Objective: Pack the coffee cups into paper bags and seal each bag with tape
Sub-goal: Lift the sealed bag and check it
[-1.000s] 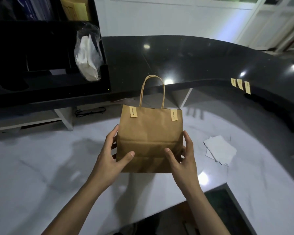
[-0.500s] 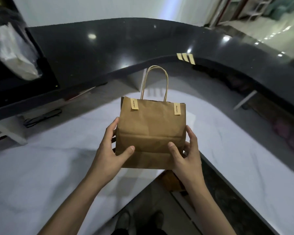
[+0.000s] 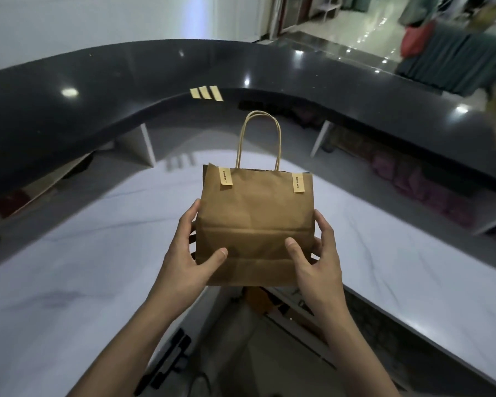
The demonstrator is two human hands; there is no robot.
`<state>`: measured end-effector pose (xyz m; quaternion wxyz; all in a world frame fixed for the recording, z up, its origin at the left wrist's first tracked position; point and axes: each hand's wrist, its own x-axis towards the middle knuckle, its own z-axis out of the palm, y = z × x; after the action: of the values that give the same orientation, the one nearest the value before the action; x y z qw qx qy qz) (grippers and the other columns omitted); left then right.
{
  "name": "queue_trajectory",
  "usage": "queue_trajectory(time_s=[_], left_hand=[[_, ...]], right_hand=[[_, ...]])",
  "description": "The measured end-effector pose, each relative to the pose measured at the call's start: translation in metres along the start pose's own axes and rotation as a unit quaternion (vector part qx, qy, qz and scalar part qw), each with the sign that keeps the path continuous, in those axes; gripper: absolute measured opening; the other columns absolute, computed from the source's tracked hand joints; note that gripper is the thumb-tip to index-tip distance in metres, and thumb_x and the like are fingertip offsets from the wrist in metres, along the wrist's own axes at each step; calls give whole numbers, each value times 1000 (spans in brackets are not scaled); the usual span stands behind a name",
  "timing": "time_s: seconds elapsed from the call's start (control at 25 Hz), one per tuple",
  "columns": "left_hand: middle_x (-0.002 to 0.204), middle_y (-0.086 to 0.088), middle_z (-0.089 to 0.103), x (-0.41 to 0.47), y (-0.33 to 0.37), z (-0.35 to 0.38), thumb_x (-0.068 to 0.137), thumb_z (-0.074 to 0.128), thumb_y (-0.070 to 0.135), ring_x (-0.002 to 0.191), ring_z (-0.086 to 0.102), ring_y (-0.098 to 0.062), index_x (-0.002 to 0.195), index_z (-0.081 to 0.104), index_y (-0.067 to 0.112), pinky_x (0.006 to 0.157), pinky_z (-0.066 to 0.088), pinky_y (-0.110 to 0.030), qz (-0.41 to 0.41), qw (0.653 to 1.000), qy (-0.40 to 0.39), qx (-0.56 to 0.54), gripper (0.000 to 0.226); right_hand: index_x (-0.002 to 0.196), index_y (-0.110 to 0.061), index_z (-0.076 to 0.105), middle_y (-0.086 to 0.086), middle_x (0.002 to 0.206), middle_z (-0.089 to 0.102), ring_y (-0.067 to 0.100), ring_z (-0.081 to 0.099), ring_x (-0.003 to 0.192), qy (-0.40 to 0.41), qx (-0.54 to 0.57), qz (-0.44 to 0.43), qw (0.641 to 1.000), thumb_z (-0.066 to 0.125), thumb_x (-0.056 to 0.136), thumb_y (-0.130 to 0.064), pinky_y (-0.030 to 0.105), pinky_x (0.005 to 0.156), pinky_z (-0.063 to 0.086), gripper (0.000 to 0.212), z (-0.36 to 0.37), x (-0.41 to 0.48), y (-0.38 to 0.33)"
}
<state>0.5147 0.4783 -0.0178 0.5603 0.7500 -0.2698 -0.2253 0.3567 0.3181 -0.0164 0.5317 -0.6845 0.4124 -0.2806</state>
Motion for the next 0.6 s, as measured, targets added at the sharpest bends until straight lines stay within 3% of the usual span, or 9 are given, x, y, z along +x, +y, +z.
queue_trajectory(time_s=[0.12, 0.32, 0.48, 0.6], left_hand=[[141, 21, 42, -5, 16, 49, 88, 76, 22, 123, 46, 5, 147, 23, 58, 70, 50, -5, 5, 1000, -21, -18, 88], [138, 29, 43, -14, 49, 137, 88, 76, 22, 124, 49, -1, 145, 23, 63, 86, 56, -21, 23, 997, -55, -41, 88], [139, 29, 44, -21, 64, 201, 87, 77, 21, 123, 52, 0, 143, 23, 66, 87, 56, -24, 42, 994, -92, -34, 90], [135, 32, 43, -25, 75, 242, 87, 76, 21, 120, 51, 5, 142, 23, 68, 77, 53, -14, 45, 990, -128, -26, 90]], right_hand=[[142, -61, 33, -28, 120, 57, -17, 57, 103, 28, 9, 1, 1000, 69, 95, -38, 44, 95, 58, 64, -48, 7, 11], [142, -62, 32, -33, 119, 54, -6, 59, 108, 65, 21, 7, 998, 68, 95, -39, 43, 95, 58, 64, -136, 13, 34], [143, -61, 33, -23, 124, 57, 1, 58, 114, 100, 42, 10, 994, 68, 95, -37, 22, 84, 55, 64, -201, 11, 54], [145, -57, 32, -16, 125, 59, -2, 57, 113, 140, 50, 20, 989, 68, 95, -37, 14, 78, 50, 64, -243, 6, 69]])
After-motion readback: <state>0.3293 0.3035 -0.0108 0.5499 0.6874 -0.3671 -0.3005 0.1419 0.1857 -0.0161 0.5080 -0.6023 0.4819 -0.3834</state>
